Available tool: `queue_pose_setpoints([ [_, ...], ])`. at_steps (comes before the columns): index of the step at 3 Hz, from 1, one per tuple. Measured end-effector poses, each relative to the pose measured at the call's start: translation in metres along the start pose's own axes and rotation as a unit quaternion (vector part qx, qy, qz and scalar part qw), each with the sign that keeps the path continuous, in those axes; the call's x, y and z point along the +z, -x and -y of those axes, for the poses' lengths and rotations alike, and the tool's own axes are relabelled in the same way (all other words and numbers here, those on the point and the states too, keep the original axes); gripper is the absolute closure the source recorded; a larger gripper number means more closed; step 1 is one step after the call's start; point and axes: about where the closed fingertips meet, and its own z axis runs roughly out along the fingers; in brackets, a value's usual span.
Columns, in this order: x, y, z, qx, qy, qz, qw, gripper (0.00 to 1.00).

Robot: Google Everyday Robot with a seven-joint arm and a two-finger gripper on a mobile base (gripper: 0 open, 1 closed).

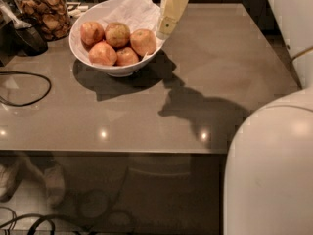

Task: Pick apple from white bowl

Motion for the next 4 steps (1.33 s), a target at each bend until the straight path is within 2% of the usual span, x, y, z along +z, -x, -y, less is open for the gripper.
queue_pose_setpoints([
  [1, 0.01, 0.001, 0.008, 0.002, 0.006, 0.001, 1.0, 0.1],
  [2, 0.023, 0.0, 0.017, 0.009, 0.012, 0.001, 0.9999, 0.25],
  [4, 0.042, -0.003, 0.031, 0.021, 0.019, 0.001, 0.9996, 0.29],
])
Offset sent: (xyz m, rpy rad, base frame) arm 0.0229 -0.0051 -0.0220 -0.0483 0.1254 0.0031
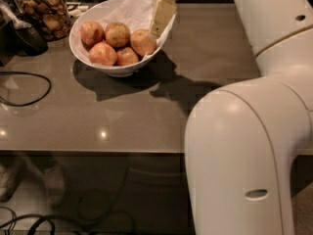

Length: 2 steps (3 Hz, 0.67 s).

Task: Pick apple from white bowl

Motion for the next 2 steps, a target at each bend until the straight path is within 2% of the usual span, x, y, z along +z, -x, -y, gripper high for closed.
queue_pose_setpoints([
  [2, 0.022, 0.003, 0.011, 0.007, 0.01, 0.005, 0.9999, 0.3],
])
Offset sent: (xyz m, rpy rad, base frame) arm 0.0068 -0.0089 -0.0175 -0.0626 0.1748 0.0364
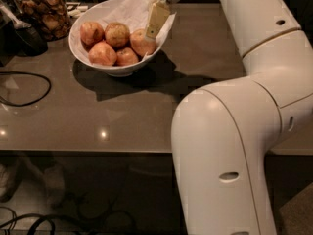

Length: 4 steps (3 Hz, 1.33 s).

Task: Pick apple from white bowl

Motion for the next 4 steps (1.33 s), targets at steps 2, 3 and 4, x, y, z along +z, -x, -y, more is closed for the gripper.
queue_pose_setpoints([
  [2, 0.018, 0.006, 0.006, 0.002, 0.01, 0.005, 0.9999, 0.29],
  [3, 0.024, 0.007, 0.007, 0.005, 0.014, 0.005, 0.9999, 0.3],
  [4, 0.031, 0.006, 0.008, 0.009, 0.02, 0.003, 0.9998, 0.3],
])
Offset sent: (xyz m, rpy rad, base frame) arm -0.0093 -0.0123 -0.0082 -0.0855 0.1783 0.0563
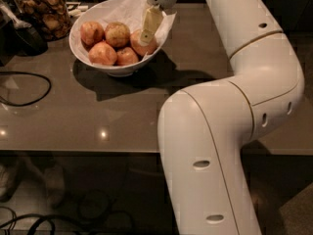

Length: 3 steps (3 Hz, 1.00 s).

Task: Pick apple from white bowl

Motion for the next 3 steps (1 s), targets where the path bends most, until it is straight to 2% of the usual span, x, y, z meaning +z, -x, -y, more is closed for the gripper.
queue_pose_setpoints([
  [3, 0.018, -0.008, 0.002, 0.01, 0.014, -0.01, 0.9998, 0.29],
])
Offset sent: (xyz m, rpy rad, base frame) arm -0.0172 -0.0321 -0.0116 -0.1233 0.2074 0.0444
